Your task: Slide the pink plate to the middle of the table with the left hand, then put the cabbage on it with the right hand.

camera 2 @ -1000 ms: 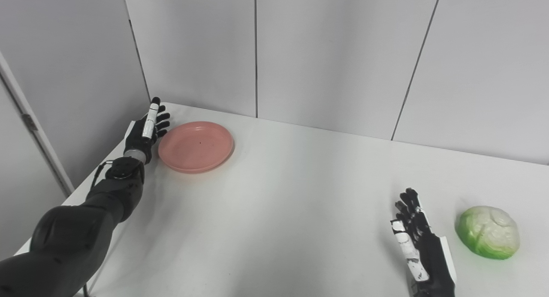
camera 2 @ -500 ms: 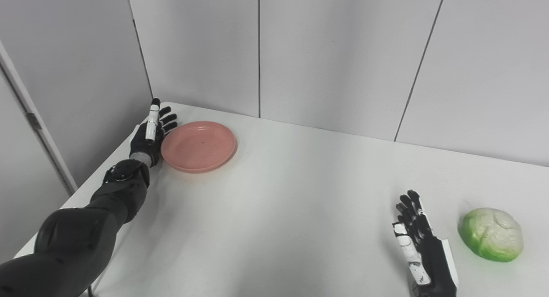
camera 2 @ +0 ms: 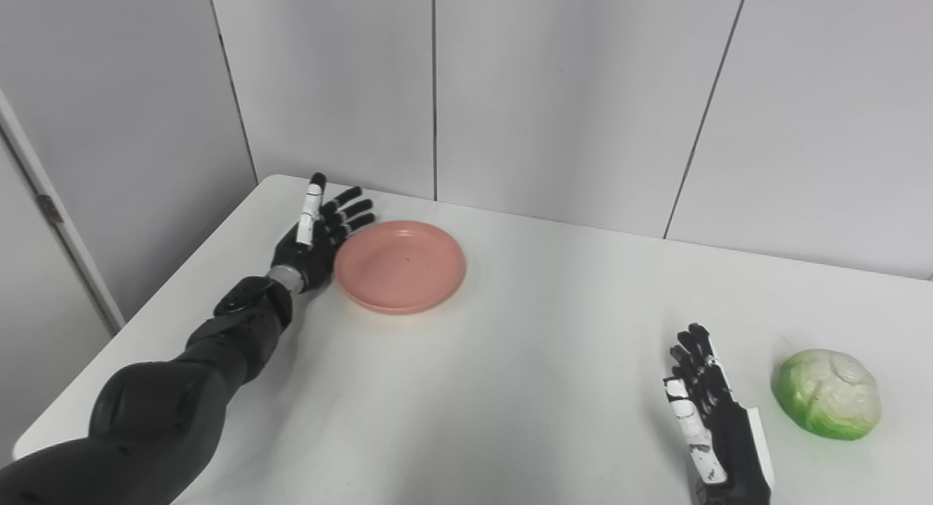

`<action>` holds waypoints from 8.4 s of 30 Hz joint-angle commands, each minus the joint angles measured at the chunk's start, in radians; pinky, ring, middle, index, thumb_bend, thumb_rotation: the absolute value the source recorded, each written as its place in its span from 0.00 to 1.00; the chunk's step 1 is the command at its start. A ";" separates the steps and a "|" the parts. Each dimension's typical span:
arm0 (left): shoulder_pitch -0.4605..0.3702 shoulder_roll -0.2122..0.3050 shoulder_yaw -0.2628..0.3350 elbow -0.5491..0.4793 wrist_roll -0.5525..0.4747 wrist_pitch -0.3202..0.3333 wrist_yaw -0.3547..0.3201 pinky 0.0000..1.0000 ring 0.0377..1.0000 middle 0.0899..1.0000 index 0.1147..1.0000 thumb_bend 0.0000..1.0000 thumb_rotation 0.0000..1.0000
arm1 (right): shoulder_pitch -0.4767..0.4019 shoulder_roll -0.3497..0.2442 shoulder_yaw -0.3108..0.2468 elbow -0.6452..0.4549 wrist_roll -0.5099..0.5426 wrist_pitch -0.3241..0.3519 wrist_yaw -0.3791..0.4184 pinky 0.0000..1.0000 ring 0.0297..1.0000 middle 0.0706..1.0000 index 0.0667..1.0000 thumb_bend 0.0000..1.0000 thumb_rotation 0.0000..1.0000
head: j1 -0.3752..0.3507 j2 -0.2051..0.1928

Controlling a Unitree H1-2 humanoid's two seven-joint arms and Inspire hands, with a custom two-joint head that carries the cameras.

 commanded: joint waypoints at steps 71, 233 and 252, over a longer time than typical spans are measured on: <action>0.746 -0.442 -0.334 -1.233 0.351 0.140 0.344 1.00 1.00 1.00 1.00 0.59 1.00 | -0.021 0.080 0.018 -0.083 -0.080 0.103 -0.096 0.97 0.93 0.95 0.96 0.61 0.82 | -0.310 0.080; 0.825 -0.533 -0.412 -1.388 0.393 0.244 0.492 1.00 1.00 1.00 1.00 0.54 1.00 | -0.542 -0.278 0.373 -0.303 -0.809 0.268 0.320 0.30 0.37 0.45 0.46 0.52 0.00 | -0.212 0.202; 0.825 -0.532 -0.424 -1.397 0.417 0.247 0.518 1.00 1.00 1.00 1.00 0.56 1.00 | -0.476 -0.241 0.495 -0.190 -0.862 0.170 0.324 0.30 0.42 0.46 0.44 0.52 0.00 | -0.259 0.217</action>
